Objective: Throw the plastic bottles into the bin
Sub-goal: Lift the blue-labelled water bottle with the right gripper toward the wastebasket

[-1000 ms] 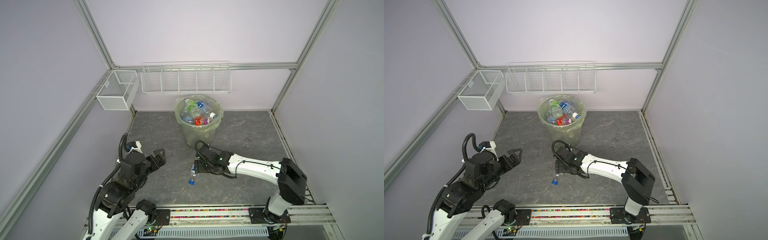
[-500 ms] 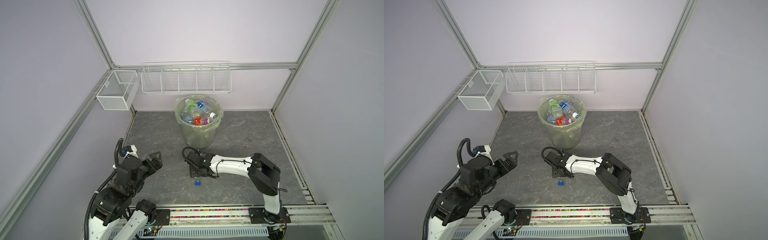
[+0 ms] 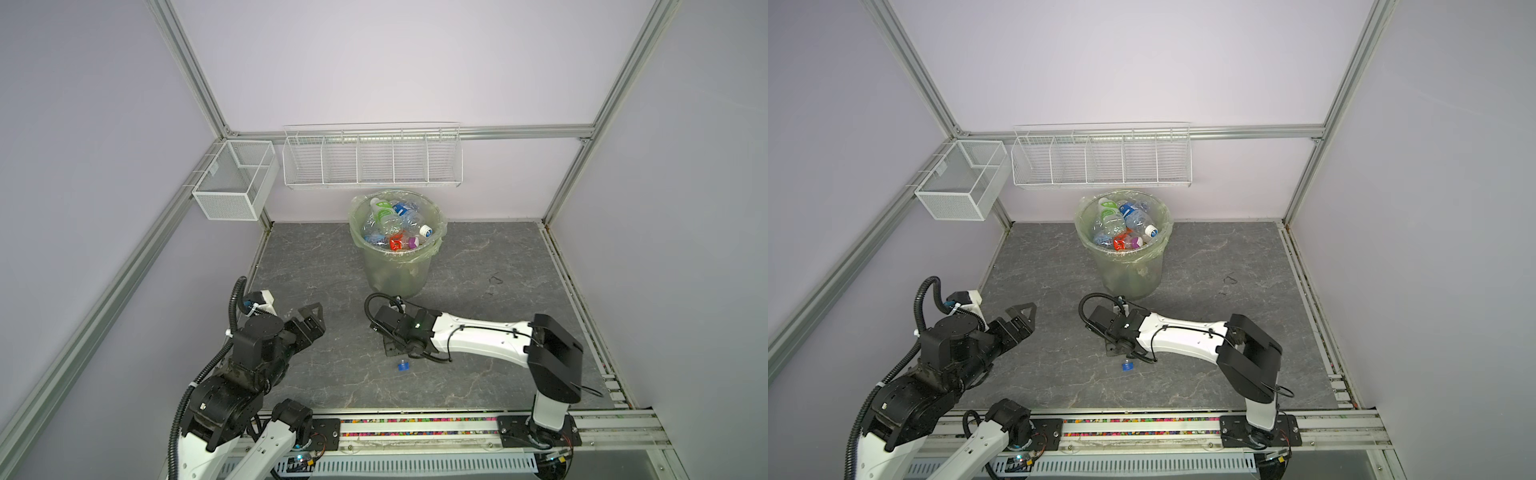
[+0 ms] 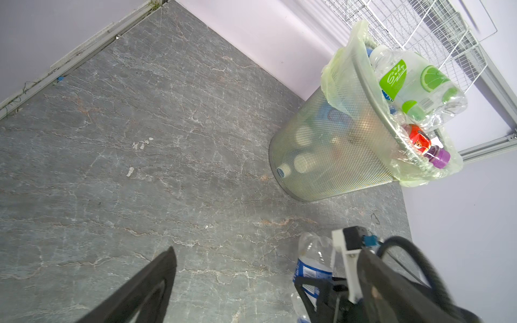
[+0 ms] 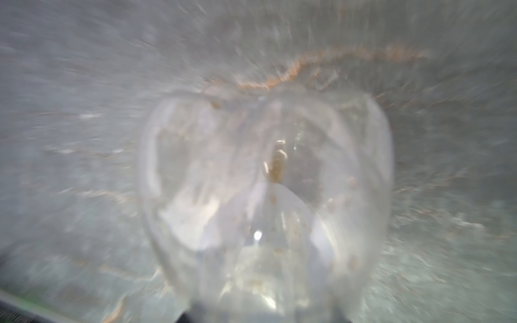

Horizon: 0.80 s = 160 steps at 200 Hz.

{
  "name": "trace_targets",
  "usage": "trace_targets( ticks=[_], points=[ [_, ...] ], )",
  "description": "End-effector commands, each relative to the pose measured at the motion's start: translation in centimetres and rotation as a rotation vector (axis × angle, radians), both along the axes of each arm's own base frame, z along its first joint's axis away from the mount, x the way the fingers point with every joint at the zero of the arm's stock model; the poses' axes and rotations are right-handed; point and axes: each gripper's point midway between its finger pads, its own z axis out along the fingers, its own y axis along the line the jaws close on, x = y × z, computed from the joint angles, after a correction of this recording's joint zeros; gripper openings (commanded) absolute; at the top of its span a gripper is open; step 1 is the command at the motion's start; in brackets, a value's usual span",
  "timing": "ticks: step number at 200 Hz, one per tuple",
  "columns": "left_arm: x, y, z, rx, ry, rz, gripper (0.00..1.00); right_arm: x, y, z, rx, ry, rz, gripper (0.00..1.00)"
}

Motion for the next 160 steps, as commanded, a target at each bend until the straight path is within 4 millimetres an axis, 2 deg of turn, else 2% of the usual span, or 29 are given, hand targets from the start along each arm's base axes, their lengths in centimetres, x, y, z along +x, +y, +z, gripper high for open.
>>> trace_targets(
  ticks=[1, 36, 66, 88, 104, 141, 160],
  points=[
    [-0.1, 0.4, 0.0, 0.013, 0.005, 0.019, 1.00, 0.1, -1.7, 6.3, 0.018, -0.155, 0.028, 0.16],
    [0.2, 0.1, 0.1, 0.006, 0.007, 0.011, 1.00, 0.2, -4.6, 15.3, 0.125, -0.351, 0.043, 0.17],
    [0.2, 0.1, 0.2, 0.004, 0.005, 0.011, 1.00, 1.2, -8.9, 23.3, 0.192, -0.553, 0.016, 0.20],
    [0.2, 0.0, 0.3, -0.004, 0.002, 0.008, 1.00, 3.1, -12.0, 27.3, 0.204, -0.632, -0.034, 0.20],
    [0.2, -0.1, 0.4, -0.011, 0.002, 0.004, 1.00, 4.3, -13.4, 29.9, 0.224, -0.667, -0.058, 0.20],
    [0.1, 0.0, 0.7, -0.015, -0.002, 0.008, 1.00, 6.3, -14.1, 36.1, 0.264, -0.780, -0.066, 0.20],
    [0.1, -0.1, 0.6, -0.017, -0.001, 0.010, 0.99, 8.0, -13.2, 37.9, 0.280, -0.820, -0.060, 0.21]
  ],
)
